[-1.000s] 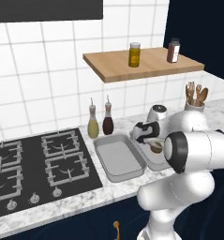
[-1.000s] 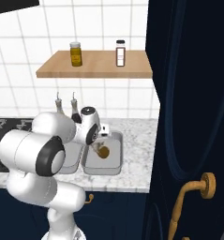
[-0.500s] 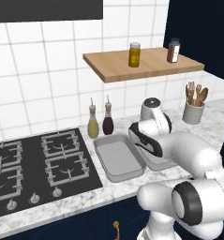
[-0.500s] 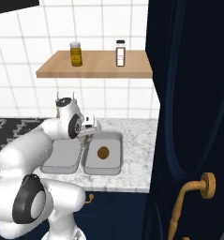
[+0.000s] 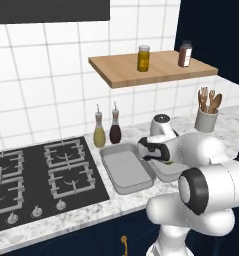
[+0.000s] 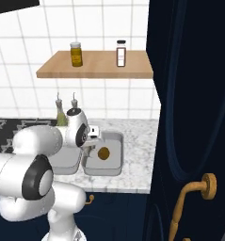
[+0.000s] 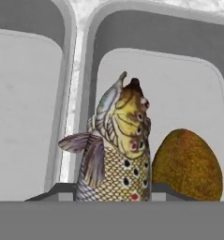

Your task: Place one avocado and one fish in each tupperware on the nearby counter, to pack two identical lunches.

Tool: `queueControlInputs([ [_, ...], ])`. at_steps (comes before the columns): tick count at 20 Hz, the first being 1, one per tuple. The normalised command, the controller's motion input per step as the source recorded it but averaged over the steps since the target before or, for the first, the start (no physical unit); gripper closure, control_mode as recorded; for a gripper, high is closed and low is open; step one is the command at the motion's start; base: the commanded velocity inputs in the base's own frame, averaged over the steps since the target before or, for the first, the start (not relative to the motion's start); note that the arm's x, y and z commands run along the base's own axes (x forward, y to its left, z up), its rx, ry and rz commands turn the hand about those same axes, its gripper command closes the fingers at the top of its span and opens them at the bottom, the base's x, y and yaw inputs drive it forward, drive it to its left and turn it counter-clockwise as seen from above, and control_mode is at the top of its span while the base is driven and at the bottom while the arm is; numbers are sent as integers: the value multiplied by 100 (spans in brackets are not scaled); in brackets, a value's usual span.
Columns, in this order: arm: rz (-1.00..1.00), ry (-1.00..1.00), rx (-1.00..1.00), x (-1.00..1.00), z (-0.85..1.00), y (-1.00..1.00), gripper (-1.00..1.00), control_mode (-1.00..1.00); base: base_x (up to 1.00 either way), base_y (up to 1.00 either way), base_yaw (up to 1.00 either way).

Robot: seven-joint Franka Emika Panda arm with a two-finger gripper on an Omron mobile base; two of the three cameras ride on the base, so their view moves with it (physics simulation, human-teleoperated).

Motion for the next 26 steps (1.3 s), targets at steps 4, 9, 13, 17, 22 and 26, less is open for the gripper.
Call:
queueControlInputs([
  [4, 0, 3, 2, 35, -57, -47, 100, -100, 0, 0, 0],
  [9, -3, 0, -1, 15, -61, -20, 100, -100, 0, 0, 0],
  [13, -7, 0, -5, -2, -48, 0, -100, -100, 0, 0, 0],
  [17, -12, 0, 0, -38, 1, -39, -100, -100, 0, 0, 0],
  [22, -13, 0, 1, -50, 43, -34, -100, -100, 0, 0, 0],
  [26, -11, 0, 0, -14, 48, -1, -100, -100, 0, 0, 0],
])
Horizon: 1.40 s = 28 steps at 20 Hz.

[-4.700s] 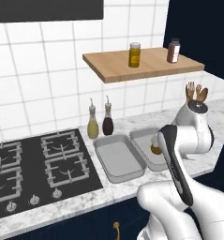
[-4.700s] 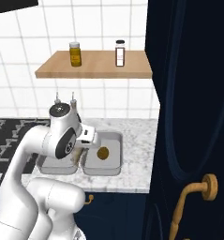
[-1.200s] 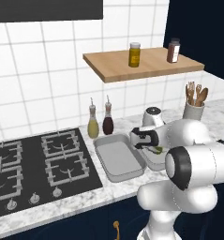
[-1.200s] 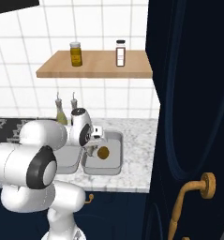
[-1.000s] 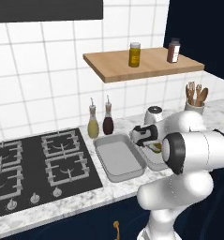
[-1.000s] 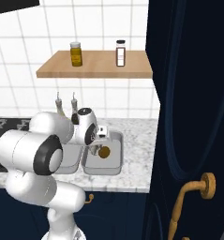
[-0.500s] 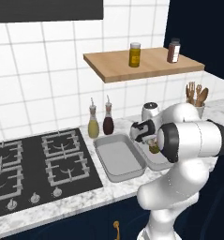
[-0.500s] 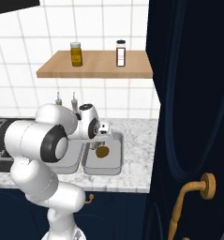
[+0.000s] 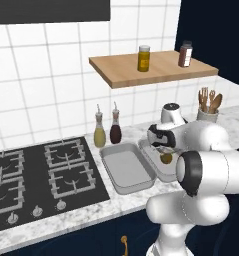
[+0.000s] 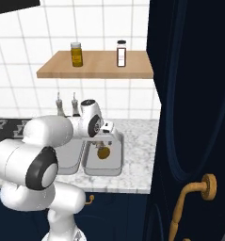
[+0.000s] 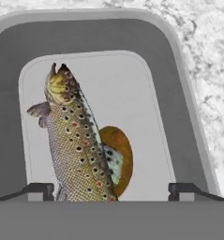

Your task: Place one avocado and one fish in each tupperware on the nearby counter, to pack two identical lunches.

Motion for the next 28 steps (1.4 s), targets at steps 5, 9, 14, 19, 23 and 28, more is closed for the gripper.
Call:
queueControlInputs([
  [5, -10, 0, 0, -54, 49, -11, -100, -100, 0, 0, 0],
  [9, -12, -2, 0, -68, 61, -17, -100, -100, 0, 0, 0],
  [14, -13, -6, 0, -66, 64, -19, -100, -100, 0, 0, 0],
  [19, -10, -14, 0, -66, 69, -11, -100, -100, 0, 0, 0],
  [23, 0, -29, 0, -100, 39, 0, -100, -100, 0, 0, 0],
  [28, 8, -32, 0, -92, -27, 62, -100, -100, 0, 0, 0],
])
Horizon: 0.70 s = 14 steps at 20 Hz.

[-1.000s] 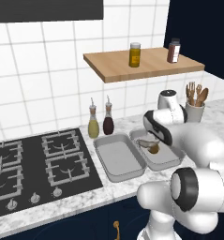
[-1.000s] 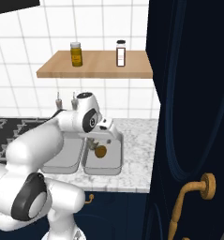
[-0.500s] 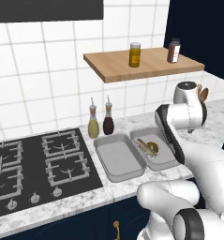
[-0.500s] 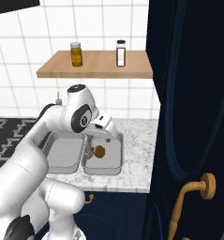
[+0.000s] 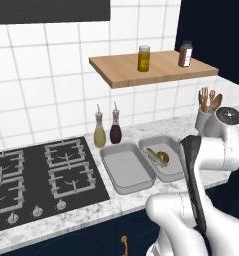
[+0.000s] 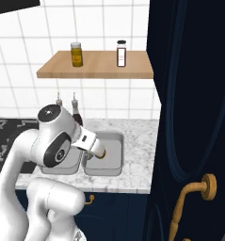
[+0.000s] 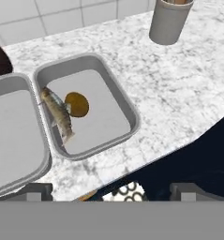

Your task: Place one avocado and one fish in each tupperware on the nearby counter, to pack two identical lunches.

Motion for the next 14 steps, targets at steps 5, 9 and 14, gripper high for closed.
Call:
queueControlInputs([
  [5, 26, -13, 0, -65, 1, 52, -100, -100, 0, 0, 0],
  [9, 18, -24, 0, -93, 1, 0, -100, -100, 0, 0, 0],
  [14, 7, -7, 0, -37, -1, 0, -100, 100, -60, 15, 8],
])
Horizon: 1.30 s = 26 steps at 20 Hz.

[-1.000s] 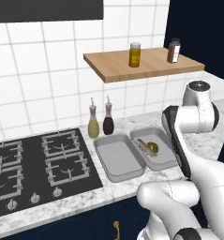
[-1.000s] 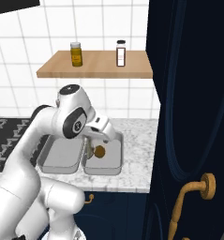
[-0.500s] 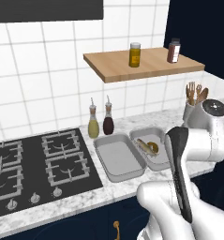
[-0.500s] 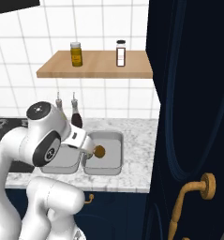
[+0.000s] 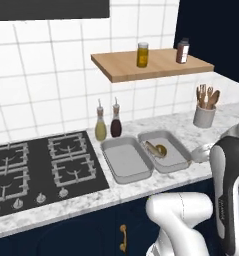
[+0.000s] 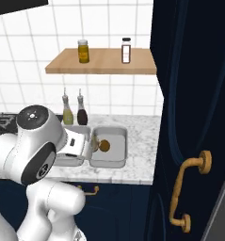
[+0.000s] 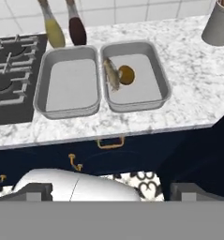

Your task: Place one avocado and one fish in each tupperware on the nearby counter, to pack two identical lunches.

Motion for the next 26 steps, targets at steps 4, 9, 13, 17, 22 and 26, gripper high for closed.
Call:
queueControlInputs([
  [4, 0, 0, 0, 0, 0, 0, -100, 100, -100, 39, 4],
  [9, 0, 0, 0, 0, 0, 0, -100, 100, -98, 10, -38],
  [13, 0, 0, 0, 0, 0, 0, -100, 100, -64, -14, -62],
  [17, 0, 0, 0, 0, 0, 0, -100, 100, -38, -16, -67],
  [22, 0, 0, 0, 0, 0, 0, -100, 100, -31, -2, -73],
  [26, 0, 0, 0, 0, 0, 0, -100, 100, -31, 0, -74],
])
